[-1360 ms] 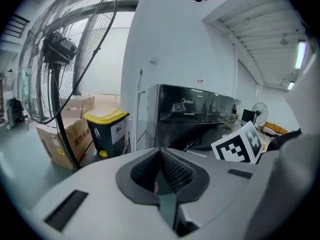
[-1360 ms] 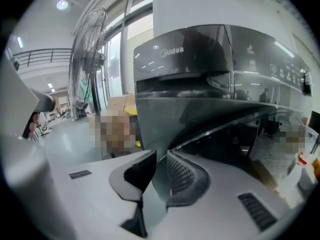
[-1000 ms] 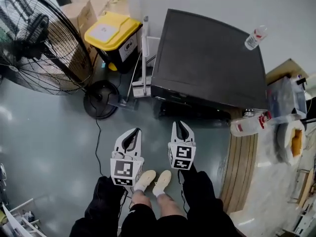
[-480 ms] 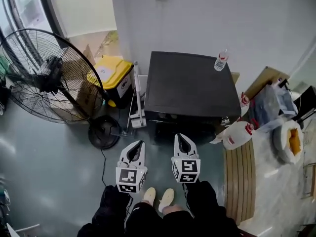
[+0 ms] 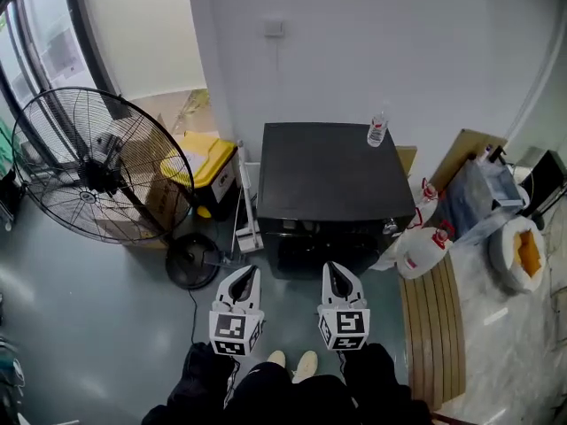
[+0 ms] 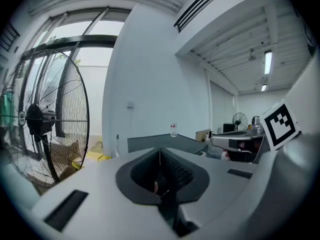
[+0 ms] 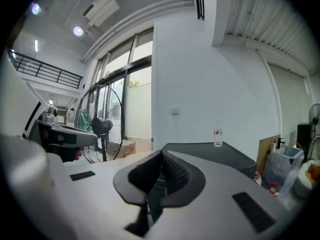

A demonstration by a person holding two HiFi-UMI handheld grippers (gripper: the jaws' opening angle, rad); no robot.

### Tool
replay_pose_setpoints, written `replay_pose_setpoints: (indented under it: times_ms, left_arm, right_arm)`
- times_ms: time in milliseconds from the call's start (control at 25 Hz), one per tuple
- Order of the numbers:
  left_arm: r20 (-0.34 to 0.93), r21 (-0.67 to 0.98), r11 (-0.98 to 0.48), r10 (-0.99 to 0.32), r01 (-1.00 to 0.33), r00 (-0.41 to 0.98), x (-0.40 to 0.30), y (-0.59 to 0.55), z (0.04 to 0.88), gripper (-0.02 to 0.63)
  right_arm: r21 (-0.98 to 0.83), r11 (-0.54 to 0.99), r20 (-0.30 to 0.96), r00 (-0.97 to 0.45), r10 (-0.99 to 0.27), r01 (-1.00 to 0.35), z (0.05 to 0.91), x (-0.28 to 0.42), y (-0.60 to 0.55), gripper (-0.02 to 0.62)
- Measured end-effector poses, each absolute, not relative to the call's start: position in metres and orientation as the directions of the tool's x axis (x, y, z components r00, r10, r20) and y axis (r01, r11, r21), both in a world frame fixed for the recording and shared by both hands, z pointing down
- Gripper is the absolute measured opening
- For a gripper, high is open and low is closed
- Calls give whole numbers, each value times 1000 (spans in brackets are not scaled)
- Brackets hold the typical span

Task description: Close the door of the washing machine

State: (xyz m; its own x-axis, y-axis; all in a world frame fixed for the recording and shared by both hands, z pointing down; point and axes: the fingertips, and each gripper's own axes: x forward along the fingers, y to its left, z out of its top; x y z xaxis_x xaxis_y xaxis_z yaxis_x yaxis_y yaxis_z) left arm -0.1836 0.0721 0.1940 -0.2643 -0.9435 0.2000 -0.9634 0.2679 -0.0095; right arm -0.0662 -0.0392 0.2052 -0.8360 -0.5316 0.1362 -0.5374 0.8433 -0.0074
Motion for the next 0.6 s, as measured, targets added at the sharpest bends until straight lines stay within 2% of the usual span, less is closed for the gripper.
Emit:
replay_pose_setpoints:
  times_ms: [600]
  left_arm:
    - [200, -39, 223, -953, -974, -226, -162, 64, 181, 26]
  right_arm:
    - [6, 848, 127, -841, -527, -530, 191, -43, -32, 15]
